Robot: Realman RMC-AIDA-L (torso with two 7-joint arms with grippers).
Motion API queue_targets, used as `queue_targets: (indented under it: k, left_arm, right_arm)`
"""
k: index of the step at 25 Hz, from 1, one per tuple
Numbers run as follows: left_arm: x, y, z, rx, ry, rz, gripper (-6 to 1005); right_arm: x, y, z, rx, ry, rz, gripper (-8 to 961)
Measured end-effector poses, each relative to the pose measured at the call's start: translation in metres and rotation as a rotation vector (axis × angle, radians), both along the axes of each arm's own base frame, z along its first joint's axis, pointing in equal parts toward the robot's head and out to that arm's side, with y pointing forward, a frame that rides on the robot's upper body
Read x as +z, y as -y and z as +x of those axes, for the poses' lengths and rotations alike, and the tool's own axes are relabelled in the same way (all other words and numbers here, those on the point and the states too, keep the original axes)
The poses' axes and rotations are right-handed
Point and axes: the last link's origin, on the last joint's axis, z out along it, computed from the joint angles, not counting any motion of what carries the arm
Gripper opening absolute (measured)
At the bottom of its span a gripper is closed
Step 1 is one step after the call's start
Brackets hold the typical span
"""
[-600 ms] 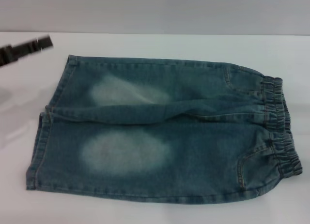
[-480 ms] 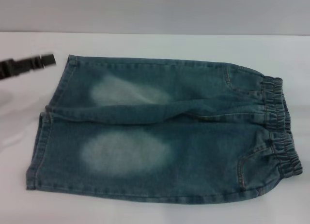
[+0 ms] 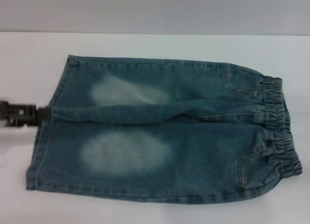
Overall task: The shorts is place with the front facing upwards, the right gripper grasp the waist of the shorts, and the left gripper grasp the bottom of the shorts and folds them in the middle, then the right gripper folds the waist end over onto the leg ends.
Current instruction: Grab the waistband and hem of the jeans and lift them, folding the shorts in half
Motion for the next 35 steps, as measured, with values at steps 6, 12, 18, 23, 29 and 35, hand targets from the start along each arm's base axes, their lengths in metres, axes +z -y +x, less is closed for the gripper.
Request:
queue_targets:
  k: [6,12,18,23,29,35]
  left_arm:
    - [-0.005,0.011,-0.007,0.129,-0.088,-0.171,833]
    - [-0.009,0.018,-0.017,0.199,-0.156,-0.232,834]
    - [-0.005,0.023,-0.029,0.247,-0.180,-0.218,834]
    - [-0.006,0.028,-0.036,0.279,-0.187,-0.212,834]
    - [-0.017,0.031,-0.040,0.291,-0.207,-0.230,833]
    - [-0.028,0.032,-0.039,0.283,-0.207,-0.232,826]
  right_arm:
    - [0.002,-0.001,0.004,-0.021,0.002,-0.005,756]
    - [0.001,-0.007,0.004,-0.032,-0.006,-0.020,756]
    - [0.001,-0.012,0.002,-0.031,-0.005,-0.029,756]
    - [0.000,-0.017,-0.001,-0.022,-0.008,-0.037,756]
    - [-0.002,-0.023,-0.005,-0.004,-0.010,-0.045,756]
    - [-0.002,-0.026,-0.007,0.003,-0.011,-0.046,756]
